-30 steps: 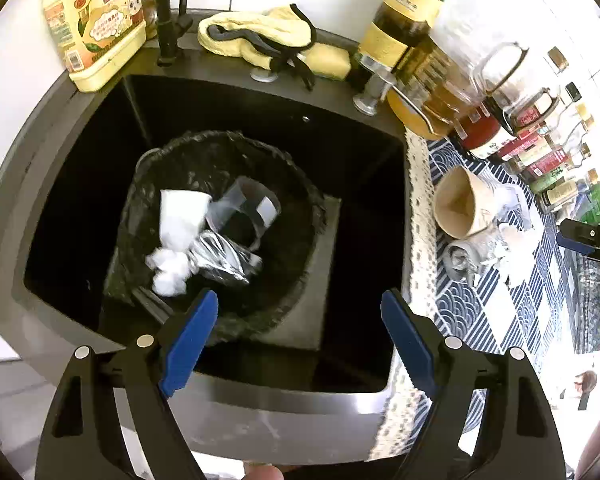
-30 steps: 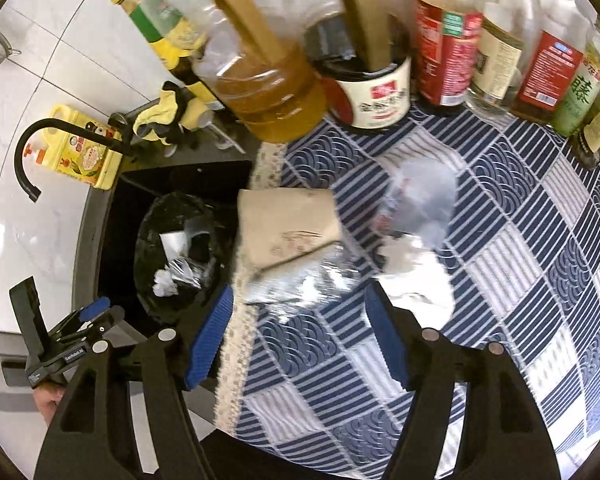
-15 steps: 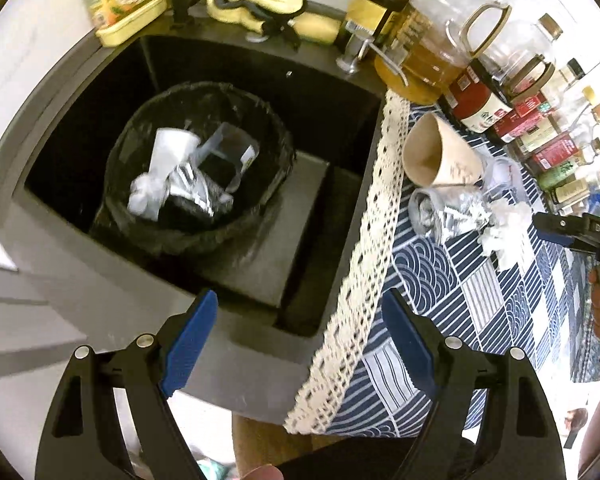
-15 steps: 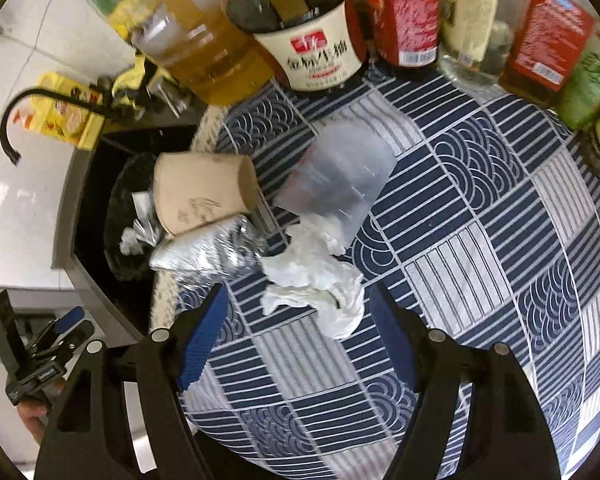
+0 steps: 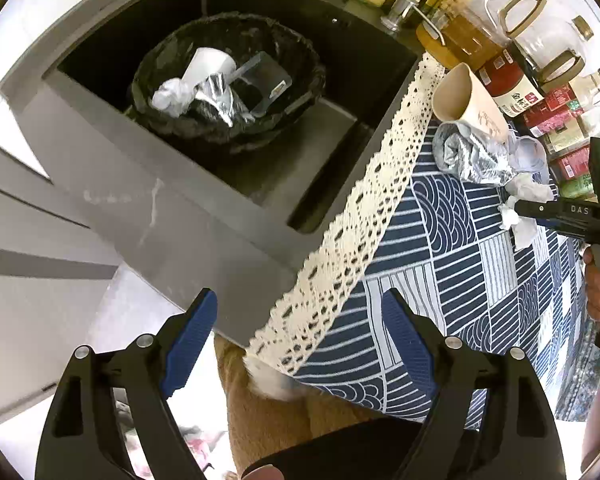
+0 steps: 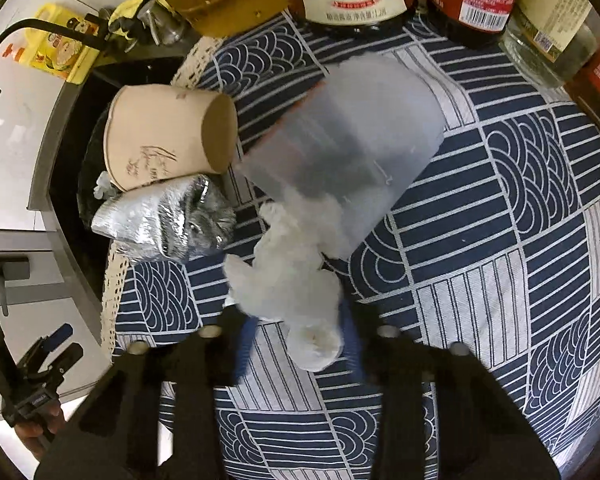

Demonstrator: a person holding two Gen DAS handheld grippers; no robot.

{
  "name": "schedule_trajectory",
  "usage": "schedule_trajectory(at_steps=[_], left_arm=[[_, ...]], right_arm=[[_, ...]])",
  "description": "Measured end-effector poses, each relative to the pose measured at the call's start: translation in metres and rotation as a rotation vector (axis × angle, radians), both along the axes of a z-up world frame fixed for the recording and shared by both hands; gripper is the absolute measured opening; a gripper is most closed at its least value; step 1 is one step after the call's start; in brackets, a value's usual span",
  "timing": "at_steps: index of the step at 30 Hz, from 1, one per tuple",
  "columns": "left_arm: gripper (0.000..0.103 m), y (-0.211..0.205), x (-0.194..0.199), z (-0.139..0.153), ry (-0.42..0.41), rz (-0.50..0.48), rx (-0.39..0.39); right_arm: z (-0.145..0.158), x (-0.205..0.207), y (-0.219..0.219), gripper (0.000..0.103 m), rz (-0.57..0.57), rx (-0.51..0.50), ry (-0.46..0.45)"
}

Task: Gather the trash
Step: 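Grasp the other crumpled white tissue with the right gripper and lift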

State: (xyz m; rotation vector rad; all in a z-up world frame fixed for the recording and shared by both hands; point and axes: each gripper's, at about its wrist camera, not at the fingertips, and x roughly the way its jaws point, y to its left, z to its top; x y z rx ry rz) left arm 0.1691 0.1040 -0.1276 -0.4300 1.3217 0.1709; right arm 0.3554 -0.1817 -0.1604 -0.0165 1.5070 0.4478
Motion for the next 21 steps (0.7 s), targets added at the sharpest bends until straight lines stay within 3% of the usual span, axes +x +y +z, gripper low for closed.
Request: schedule_trajectory(at_steps=[5, 13, 16, 21], left_arm=[[0.082, -0.010, -0.005, -0.007, 0.005, 0.019, -0.008], [0.082, -0.038, 0.013, 0.006, -0.014, -0.049, 0.024], [0.096, -0.048, 0.022, 0.012, -0.022, -0.068, 0.042], [0.096, -0.072, 0.045, 0.023, -0.043, -0.130, 0.066]], right_arm=[[0.008, -0.006, -0.003, 0.022, 0.029, 0.019, -0.019], [0.028, -0.029, -0.004, 0.020, 0.076, 0.121, -0.042], [0.031, -0.039, -0.006, 0.020, 0.098, 0.167, -0.042], [0.044, -0.054, -0.014, 0.020, 0.104, 0.221, -0.063]])
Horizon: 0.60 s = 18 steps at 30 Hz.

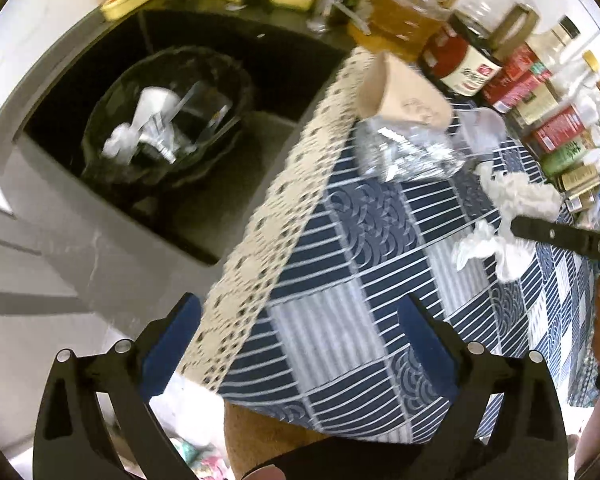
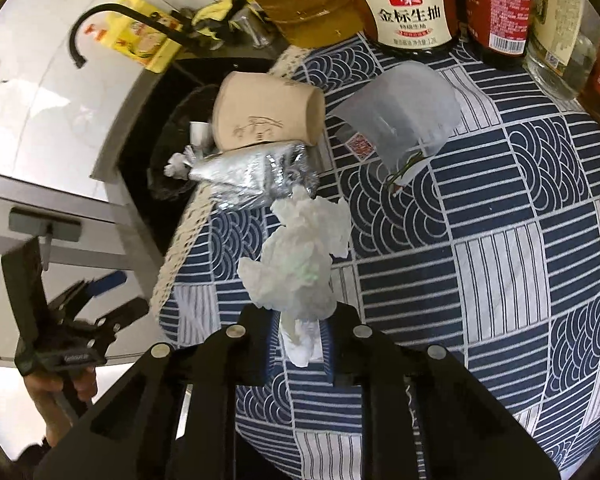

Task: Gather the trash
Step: 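Grasp the other crumpled white tissue with the right gripper and lift, then grasp the foil-wrapped roll with the left gripper and lift it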

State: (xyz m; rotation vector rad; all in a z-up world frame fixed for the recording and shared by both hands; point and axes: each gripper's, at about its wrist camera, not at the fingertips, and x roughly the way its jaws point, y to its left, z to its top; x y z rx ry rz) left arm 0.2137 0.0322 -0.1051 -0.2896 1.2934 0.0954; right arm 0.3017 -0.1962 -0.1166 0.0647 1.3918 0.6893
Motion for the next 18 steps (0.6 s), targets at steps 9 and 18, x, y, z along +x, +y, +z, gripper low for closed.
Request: schedule_trajectory(at_steps=[9, 18], left_arm=[[0.096, -0.040, 0.046, 0.009, -0.015, -0.047, -0.034], [0.096, -0.067, 0.087, 0.005, 0.001, -0.032, 0.018]], right_arm=[[0.016, -0.021, -0.043, 0.020, -0.066, 0.059, -0.036], [0.011, -0.029, -0.087, 0.020, -0.131, 0.101, -0.028]])
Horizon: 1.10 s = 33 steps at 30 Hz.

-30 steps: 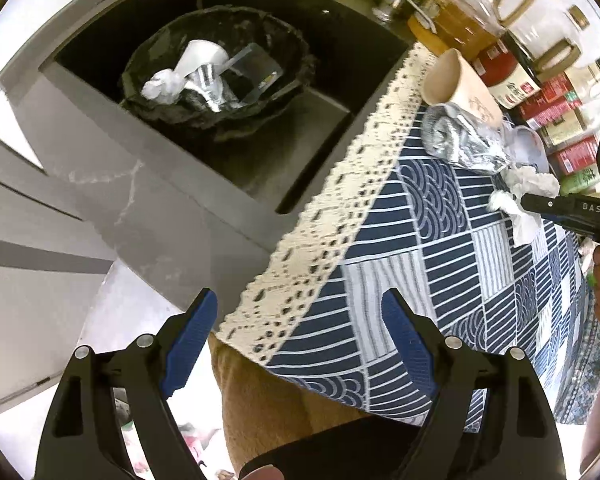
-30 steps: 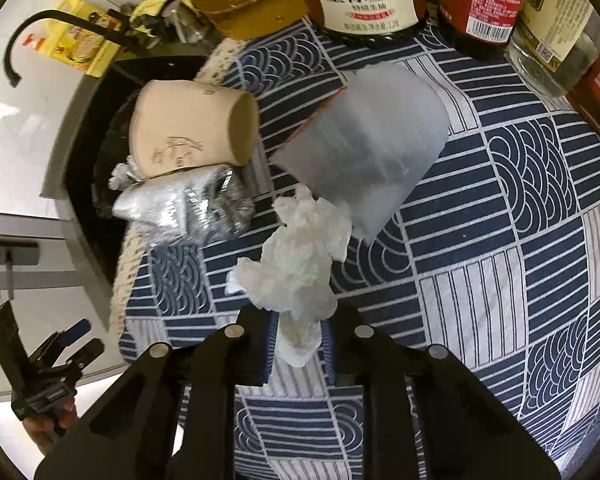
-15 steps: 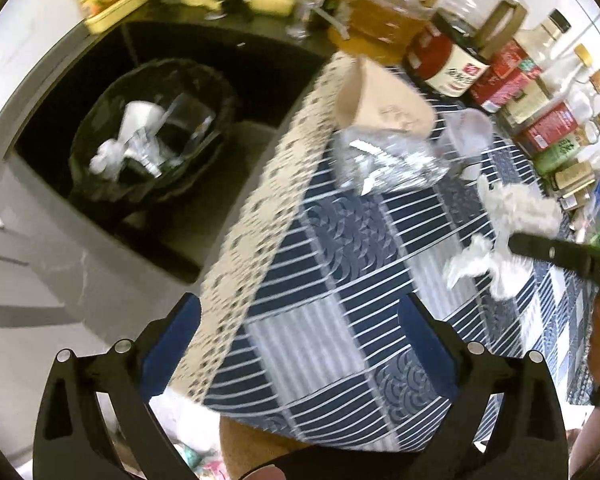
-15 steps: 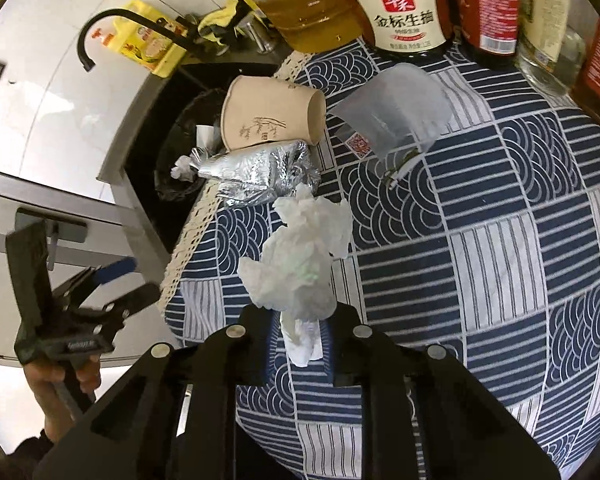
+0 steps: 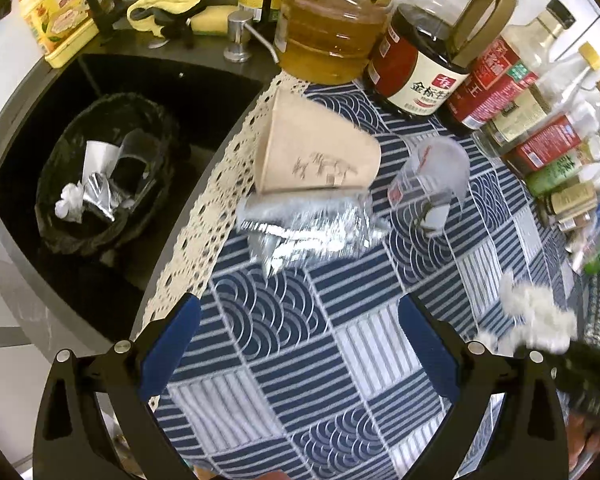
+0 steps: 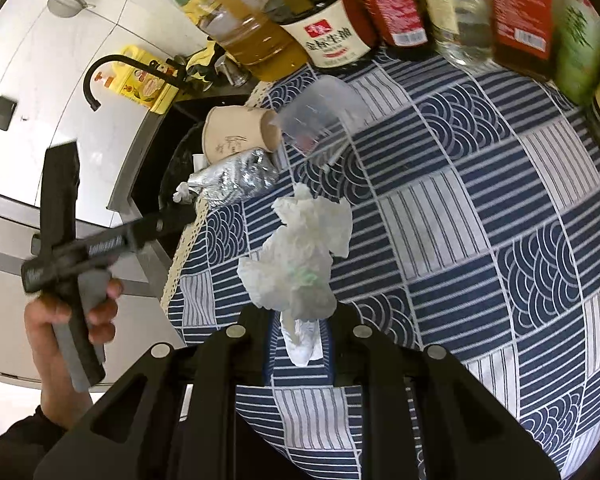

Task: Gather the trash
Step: 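Grasp the foil-wrapped roll with the left gripper and lift it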

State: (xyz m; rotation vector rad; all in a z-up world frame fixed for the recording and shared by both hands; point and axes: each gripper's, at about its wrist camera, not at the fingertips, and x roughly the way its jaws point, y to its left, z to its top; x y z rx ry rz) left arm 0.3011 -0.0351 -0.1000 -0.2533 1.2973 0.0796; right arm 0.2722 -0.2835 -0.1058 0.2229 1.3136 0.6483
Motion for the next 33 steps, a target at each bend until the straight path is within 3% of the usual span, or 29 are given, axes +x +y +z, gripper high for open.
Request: schedule_trajectory(at_steps=[14, 33], left_arm=[[0.096, -0.009, 0.046, -0.027, 0.099, 0.079, 0.069], [0.097, -0.008, 0.070, -0.043, 0.131, 0.159, 0.045]], right_arm=[[-0.009, 0.010, -0.028, 0.020, -0.039, 0.058, 0.005], [-0.018, 0.014, -0.022, 0.020, -0.011, 0.069, 0.021]])
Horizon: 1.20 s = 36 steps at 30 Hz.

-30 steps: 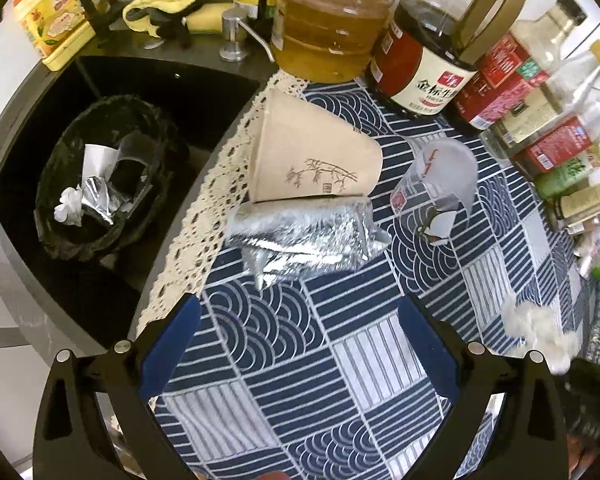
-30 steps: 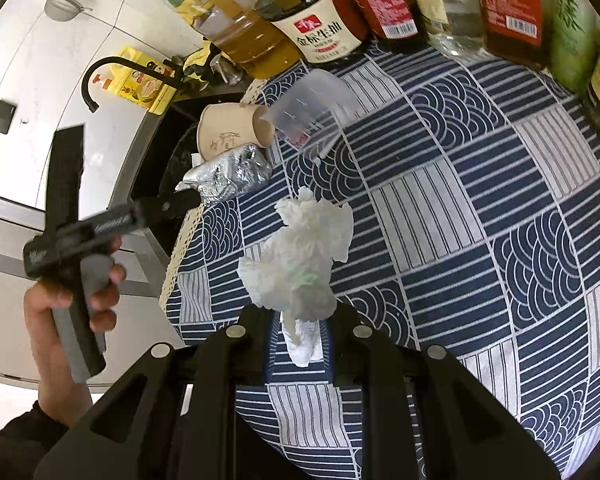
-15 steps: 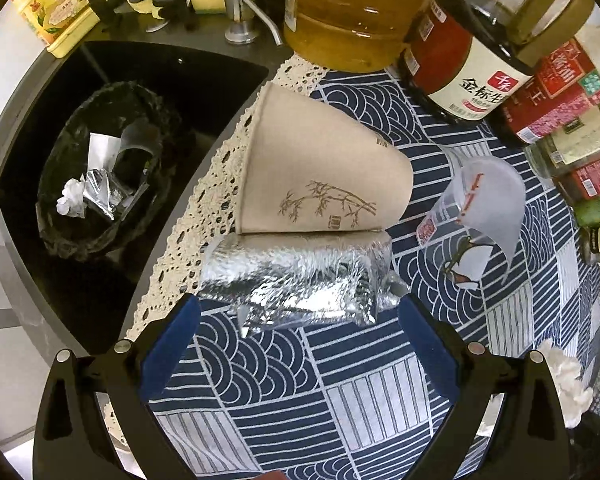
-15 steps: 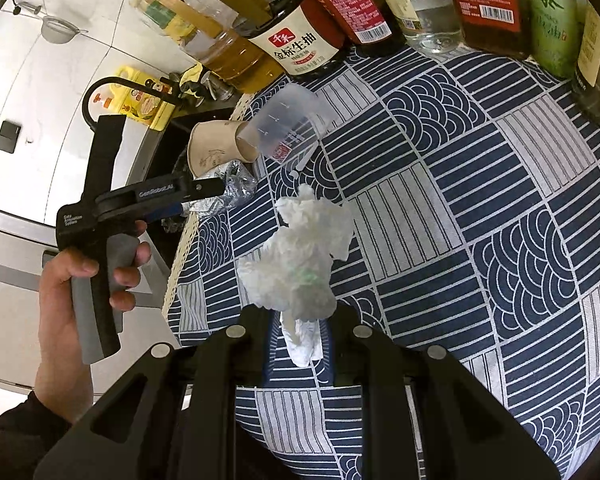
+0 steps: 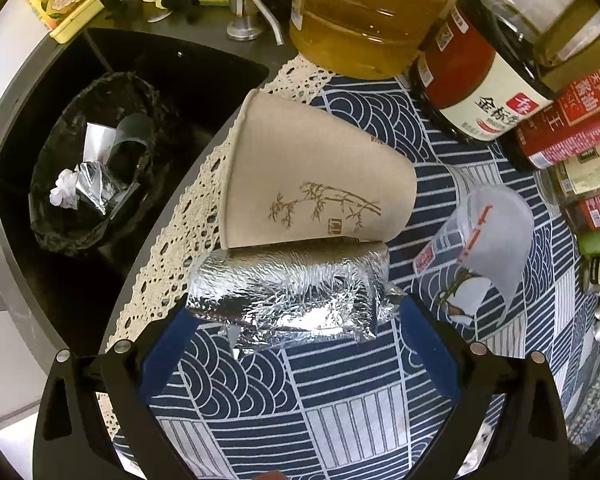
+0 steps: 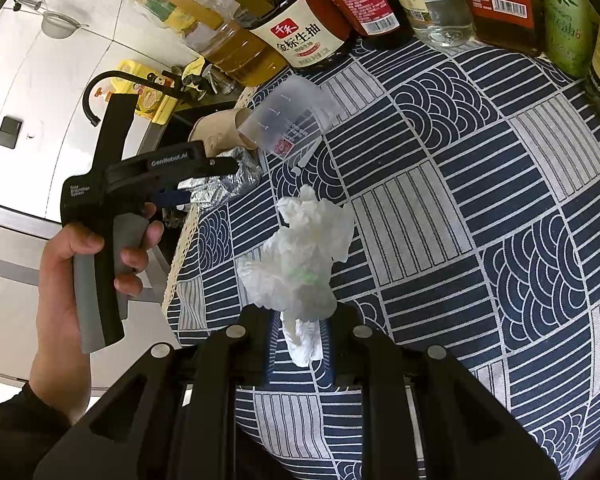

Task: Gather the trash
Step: 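Grasp the foil-wrapped roll with the left gripper and lift it, then carry the foil roll and white tissue over the trash bin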

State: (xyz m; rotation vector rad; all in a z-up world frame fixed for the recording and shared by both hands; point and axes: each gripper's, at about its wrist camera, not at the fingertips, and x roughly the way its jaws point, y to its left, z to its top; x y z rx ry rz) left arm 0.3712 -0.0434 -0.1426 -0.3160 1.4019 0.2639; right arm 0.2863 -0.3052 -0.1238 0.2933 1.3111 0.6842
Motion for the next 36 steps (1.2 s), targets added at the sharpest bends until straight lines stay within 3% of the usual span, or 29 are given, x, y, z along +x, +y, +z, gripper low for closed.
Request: schedule_trajectory(at_steps=[16, 18, 20, 26, 36], left_arm=[[0.097, 0.002, 0.007, -0.010, -0.031, 0.037, -0.004], [0.096, -0.001, 0.006, -0.012, -0.035, 0.022, -0.018], [0.088, -0.001, 0.004, -0.012, -0.045, 0.017, -0.023], [0.083, 0.001, -0.003, -0.004, -0.068, 0.014, -0.048], [0.080, 0.010, -0.031, 0.006, -0.099, 0.004, -0.095]], right_arm=[[0.001, -0.002, 0.001, 0.020, 0.003, -0.004, -0.004], [0.001, -0.002, 0.001, 0.020, 0.000, -0.004, -0.004], [0.001, -0.002, 0.001, 0.020, -0.001, -0.005, -0.004], [0.004, -0.001, 0.002, 0.020, 0.000, -0.010, -0.009], [0.011, -0.011, 0.018, 0.020, 0.023, -0.023, -0.025]])
